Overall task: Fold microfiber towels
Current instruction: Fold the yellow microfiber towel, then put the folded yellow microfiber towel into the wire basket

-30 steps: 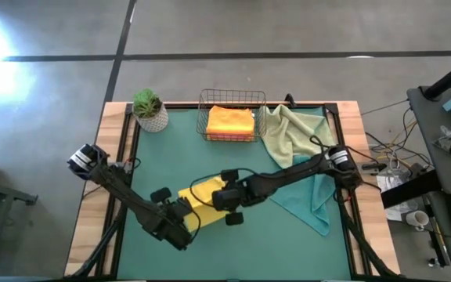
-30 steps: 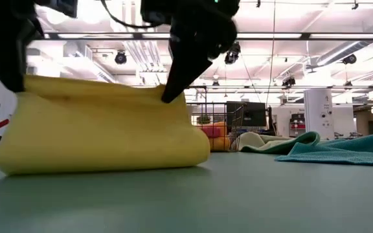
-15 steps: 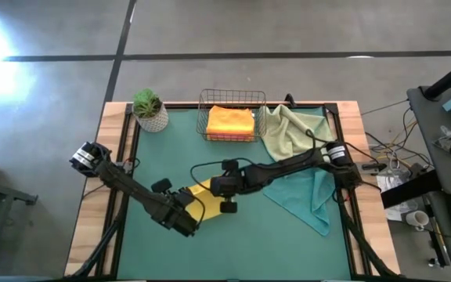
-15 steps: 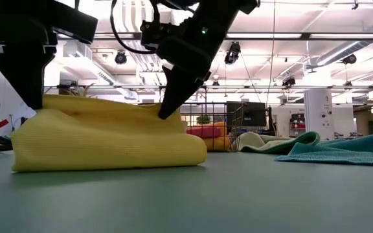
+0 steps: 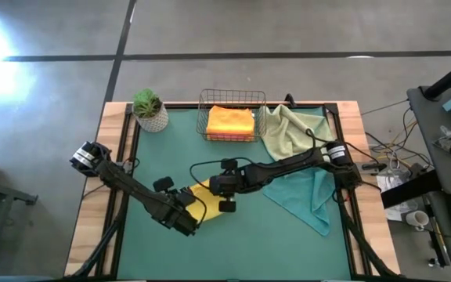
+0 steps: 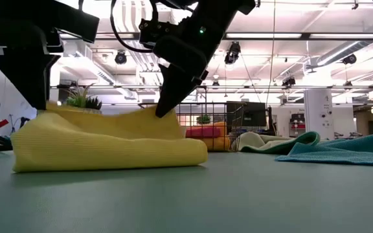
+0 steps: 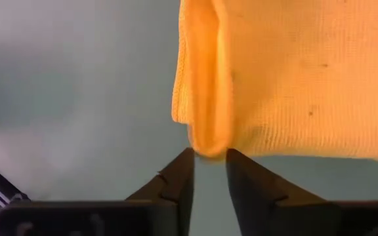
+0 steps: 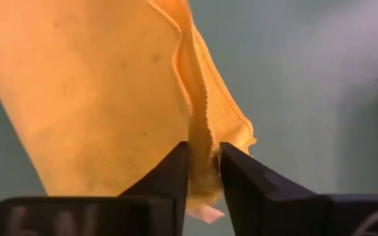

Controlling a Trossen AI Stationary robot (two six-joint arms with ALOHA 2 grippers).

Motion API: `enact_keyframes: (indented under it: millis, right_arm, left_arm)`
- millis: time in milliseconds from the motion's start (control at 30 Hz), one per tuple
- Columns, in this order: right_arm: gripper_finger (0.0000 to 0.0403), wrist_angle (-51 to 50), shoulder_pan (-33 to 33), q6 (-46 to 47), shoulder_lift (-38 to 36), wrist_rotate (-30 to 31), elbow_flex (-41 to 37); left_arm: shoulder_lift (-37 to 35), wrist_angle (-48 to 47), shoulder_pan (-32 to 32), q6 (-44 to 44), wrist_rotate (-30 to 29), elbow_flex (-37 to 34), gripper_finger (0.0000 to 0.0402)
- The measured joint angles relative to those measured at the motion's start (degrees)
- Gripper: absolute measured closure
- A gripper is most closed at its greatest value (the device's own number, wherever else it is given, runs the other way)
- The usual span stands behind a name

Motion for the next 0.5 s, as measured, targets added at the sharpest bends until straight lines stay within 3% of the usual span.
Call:
enact_keyframes:
  millis: [200,300,500]
  right_arm:
    - [0.0283,-1.4,-0.8,-0.4,-0.9,0.0,0.0]
    - [0.0270,-4.9,-1.0,-1.3,-2.7,0.0,0.0]
    - [0.0272,-15.5,-1.0,-0.8,-7.7,-0.2,-1.0]
  left_arm:
    - [0.0,-5.4,0.4,0.0,0.1,0.1,0.0262]
    - [-0.2,-8.7,0.7,0.1,3.7,0.7,0.0236]
    - [-1.5,-7.8,-0.4,0.1,5.9,2.8,0.0219]
